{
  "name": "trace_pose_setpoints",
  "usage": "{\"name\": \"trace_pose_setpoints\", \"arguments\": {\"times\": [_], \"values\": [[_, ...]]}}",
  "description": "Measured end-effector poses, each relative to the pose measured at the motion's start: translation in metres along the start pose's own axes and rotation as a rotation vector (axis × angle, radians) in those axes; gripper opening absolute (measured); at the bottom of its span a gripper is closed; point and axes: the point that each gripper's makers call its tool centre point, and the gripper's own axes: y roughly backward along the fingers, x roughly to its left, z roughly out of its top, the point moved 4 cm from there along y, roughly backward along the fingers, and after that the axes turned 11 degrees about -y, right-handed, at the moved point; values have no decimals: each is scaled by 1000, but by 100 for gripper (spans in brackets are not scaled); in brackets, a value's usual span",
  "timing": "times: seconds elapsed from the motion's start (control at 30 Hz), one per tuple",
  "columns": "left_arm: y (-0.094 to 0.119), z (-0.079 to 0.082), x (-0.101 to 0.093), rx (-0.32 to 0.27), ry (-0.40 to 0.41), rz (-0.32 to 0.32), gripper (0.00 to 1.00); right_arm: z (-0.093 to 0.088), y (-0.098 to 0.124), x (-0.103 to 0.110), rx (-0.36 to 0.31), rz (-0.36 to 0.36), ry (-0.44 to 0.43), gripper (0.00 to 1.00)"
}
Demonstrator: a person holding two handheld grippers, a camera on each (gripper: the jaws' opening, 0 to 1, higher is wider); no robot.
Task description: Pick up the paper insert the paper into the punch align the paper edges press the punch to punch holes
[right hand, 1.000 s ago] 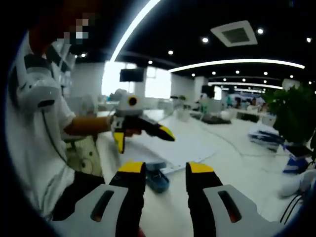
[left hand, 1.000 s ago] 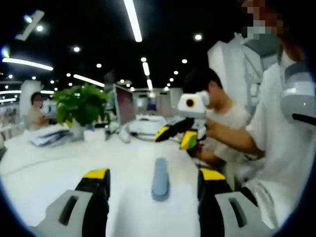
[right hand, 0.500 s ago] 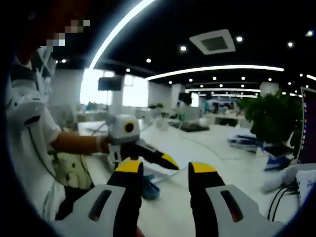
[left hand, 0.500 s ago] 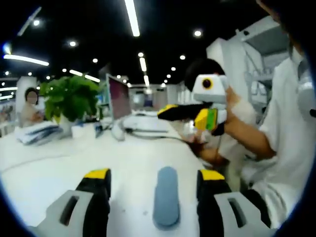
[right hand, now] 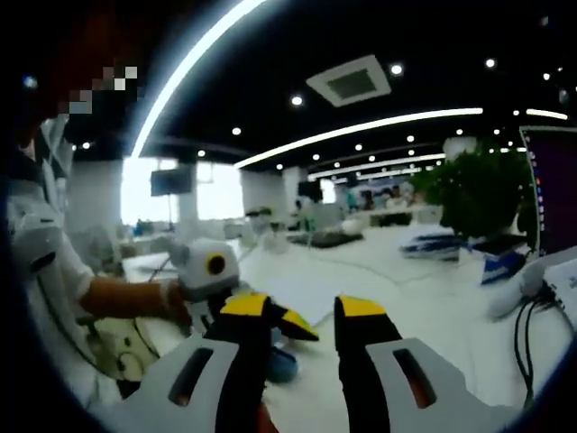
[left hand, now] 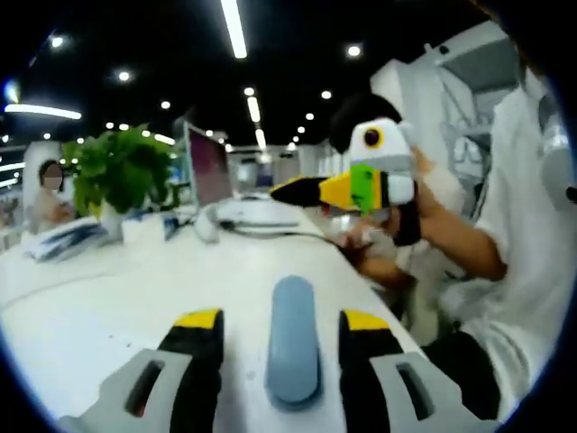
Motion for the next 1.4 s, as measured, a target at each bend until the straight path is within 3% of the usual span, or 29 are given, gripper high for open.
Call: {"name": "trace_pose_setpoints", "arguments": {"times": [0.07,0.17,0.37,0.43,0.47,0.67,0.7,0.8,0.87,1.07,1.2,1.3,1.4], "values": [[-1,0,2,2,-3,-5,41,2,1,-6,-22,-34,-29,30],[-1,0,3,-5,15,-10,40,2,2,-13,-29,-80,-30,30],[-1,-2,0,12,-6,-8,31,2,-2,-7,-23,-71,-17,28],[0,-2,1,13,-11,-11,28,5,-5,-1,-38,-53,80,21],[1,0,2,4,-4,-16,25,4,-6,3,-39,-60,70,21],[0,-2,1,9,-7,-19,25,1,-21,22,9,-5,87,11],[-4,8,-33,-33,-37,-95,25,1,-24,25,11,1,82,9],[-4,10,-50,-19,-36,-81,25,-2,-36,36,14,31,73,5],[-1,5,-42,-10,-26,-69,25,-7,-43,40,36,30,90,5],[0,7,-48,-4,-42,-72,25,-25,-55,41,99,-4,140,4],[4,2,-39,-5,-23,-77,25,-40,-56,35,164,-45,159,4],[4,0,-37,6,-33,-77,25,-37,-57,37,141,-45,169,4],[2,2,-43,8,-30,-77,25,-38,-57,38,137,-57,237,4]]}}
